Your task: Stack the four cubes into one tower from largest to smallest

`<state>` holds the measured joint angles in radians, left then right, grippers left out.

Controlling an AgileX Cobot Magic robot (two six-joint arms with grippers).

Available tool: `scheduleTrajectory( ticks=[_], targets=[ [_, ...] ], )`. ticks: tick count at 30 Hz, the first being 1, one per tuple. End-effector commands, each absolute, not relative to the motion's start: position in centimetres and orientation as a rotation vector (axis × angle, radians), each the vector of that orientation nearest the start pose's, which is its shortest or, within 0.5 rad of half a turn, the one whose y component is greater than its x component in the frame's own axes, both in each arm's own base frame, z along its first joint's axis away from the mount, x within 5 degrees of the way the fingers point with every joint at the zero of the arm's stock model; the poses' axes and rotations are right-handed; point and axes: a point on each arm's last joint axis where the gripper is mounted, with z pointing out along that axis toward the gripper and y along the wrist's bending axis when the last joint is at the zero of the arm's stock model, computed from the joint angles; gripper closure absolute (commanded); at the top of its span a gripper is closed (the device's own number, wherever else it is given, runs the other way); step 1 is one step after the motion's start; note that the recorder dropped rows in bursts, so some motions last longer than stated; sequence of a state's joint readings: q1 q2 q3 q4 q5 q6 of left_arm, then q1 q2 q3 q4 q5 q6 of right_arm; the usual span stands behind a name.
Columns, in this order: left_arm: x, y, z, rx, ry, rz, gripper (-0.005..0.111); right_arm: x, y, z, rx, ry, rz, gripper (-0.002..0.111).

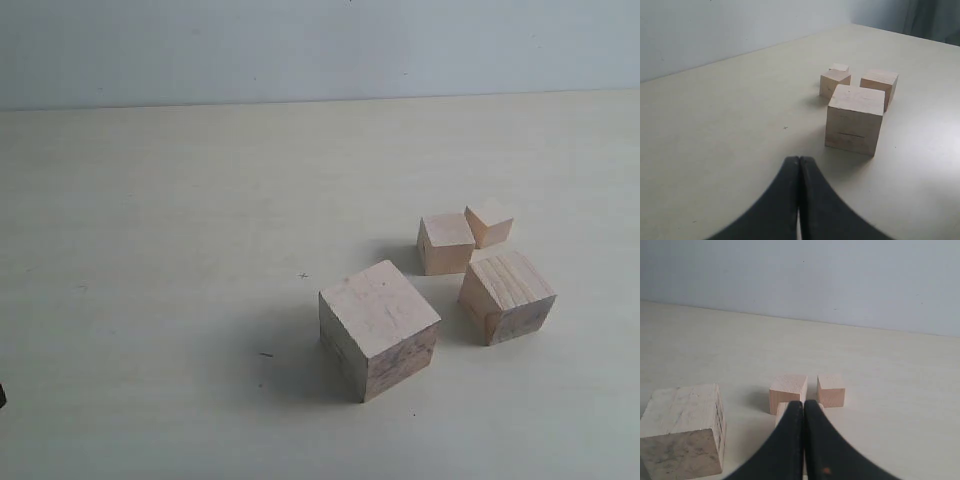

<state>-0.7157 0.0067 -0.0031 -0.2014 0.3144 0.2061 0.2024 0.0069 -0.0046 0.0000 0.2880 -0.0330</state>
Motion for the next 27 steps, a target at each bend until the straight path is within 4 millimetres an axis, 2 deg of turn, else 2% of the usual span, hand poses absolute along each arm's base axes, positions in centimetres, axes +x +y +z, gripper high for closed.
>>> scheduleTrajectory(
  ticks=[1,8,10,15,18,22,23,24,25,26,27],
  targets=[
    [3.7,-4.0,18.5,0.692,1.689,-0.556,0.107,5.4,1.1,18.8,-0.209,1.756,0.115,0.108],
    [3.7,-4.0,18.5,0.692,1.689,-0.556,0.107,5.4,1.1,18.9,-0.208,1.742,0.115,0.108],
    [3.7,-4.0,18.5,0.692,1.689,-0.556,0.107,5.3,1.1,19.9,-0.202,1.698,0.118,0.108],
    [3.7,-4.0,18.5,0.692,1.689,-0.556,0.107,3.3,0.7,27.2,-0.19,1.579,0.122,0.108],
    [3.7,-4.0,18.5,0.692,1.689,-0.556,0.107,1.7,0.3,31.3,-0.163,1.604,0.149,0.108],
    [3.7,-4.0,18.5,0.692,1.689,-0.556,0.107,0.0,0.9,35.9,-0.052,1.756,0.394,0.108],
    [3.7,-4.0,18.5,0.692,1.689,-0.556,0.107,0.1,1.5,37.7,-0.038,1.848,0.488,0.108],
    [3.7,-4.0,18.5,0.692,1.689,-0.556,0.107,0.5,1.7,38.5,-0.053,1.883,0.48,0.108],
    [3.7,-4.0,18.5,0.69,1.69,-0.558,0.107,2.1,2.1,39.8,-0.089,1.954,0.454,0.108],
    [3.7,-4.0,18.5,0.69,1.69,-0.558,0.107,3.1,2.3,40.0,-0.098,2.0,0.456,0.108],
    [3.7,-4.0,18.5,0.69,1.69,-0.558,0.107,5.2,3.2,39.9,-0.099,2.113,0.516,0.108]
  ],
)
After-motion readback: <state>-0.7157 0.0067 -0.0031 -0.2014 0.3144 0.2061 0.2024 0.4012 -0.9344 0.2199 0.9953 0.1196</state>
